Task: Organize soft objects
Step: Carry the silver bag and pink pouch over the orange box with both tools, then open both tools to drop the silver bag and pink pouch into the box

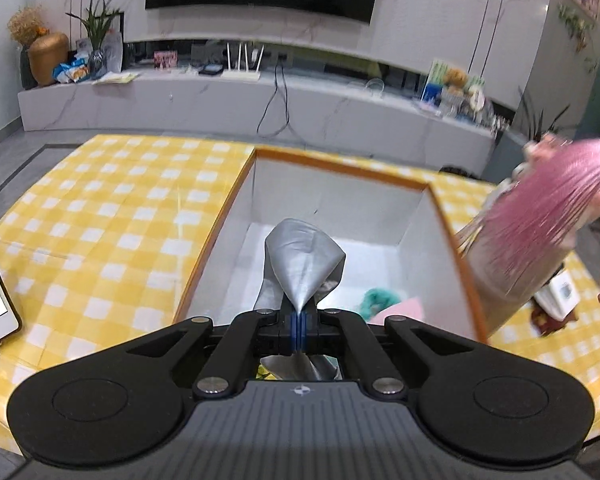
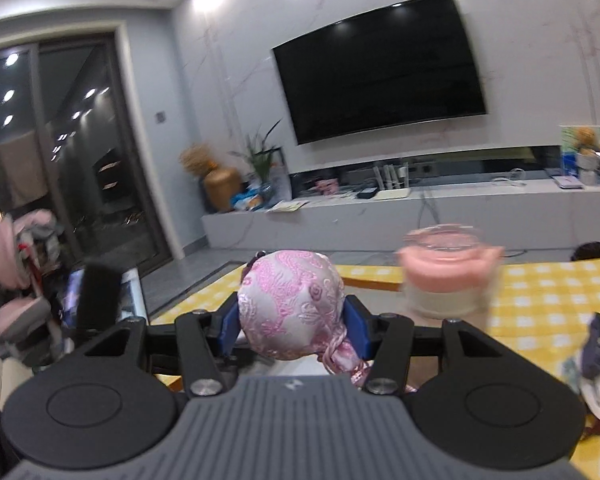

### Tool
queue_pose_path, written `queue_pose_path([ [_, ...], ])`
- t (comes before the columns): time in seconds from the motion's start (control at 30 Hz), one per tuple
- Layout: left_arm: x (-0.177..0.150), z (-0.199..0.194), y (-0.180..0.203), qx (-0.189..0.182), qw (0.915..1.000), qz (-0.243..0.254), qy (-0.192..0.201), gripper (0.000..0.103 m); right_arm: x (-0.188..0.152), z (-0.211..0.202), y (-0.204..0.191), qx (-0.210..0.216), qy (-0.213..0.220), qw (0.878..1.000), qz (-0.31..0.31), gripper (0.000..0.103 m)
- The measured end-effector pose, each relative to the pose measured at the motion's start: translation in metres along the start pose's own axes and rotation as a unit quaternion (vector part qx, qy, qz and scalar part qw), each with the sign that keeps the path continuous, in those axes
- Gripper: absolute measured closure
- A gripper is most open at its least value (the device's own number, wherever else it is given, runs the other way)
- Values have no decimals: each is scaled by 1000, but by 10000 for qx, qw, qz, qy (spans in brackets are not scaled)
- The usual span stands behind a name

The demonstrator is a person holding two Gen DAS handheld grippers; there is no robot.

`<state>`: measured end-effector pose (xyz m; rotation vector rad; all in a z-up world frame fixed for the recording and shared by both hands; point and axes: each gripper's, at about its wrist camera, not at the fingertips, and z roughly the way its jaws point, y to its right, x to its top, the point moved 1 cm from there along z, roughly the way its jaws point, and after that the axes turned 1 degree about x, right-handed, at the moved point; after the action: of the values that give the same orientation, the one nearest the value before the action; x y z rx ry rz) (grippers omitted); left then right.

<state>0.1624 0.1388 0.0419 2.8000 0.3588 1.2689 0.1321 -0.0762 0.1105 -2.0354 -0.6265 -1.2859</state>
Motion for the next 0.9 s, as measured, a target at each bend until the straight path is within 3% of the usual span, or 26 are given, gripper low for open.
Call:
queue_pose_path([
  [0.17,-3,24,-9,304,9977,239,-548,101,-8,46,-14,-106,-442,9990,-47,49],
  [0.4,-13,43,-1,751,9891,1057,-696,101,-22,89,-23,-296,-956,9939,-470,49],
  [0.5,-22,50,0,604,9871,1097,-993,96,-24,99,-18,-395,-1045,9928,-423,49],
  [0.57,-26,49,1,621,9866,1140,-984,96,-27,100,-18,-458,-1084,9921,-426,49],
  [0.67,-30,44,4,629,9873,1187,-854,75,-31,101,-17,-520,-1117,9914,-444,49],
  [0.73,-31,41,5,455,9900,1080,-790,44,-32,102,-17,-561,-1133,9911,-411,49],
  [0.8,-30,37,0,32,9946,796,-667,25,-33,102,-15,-611,-1154,9906,-407,49],
  [0.9,-28,24,-4,-541,9972,378,-360,17,-29,98,-12,-659,-1113,9910,-334,48],
])
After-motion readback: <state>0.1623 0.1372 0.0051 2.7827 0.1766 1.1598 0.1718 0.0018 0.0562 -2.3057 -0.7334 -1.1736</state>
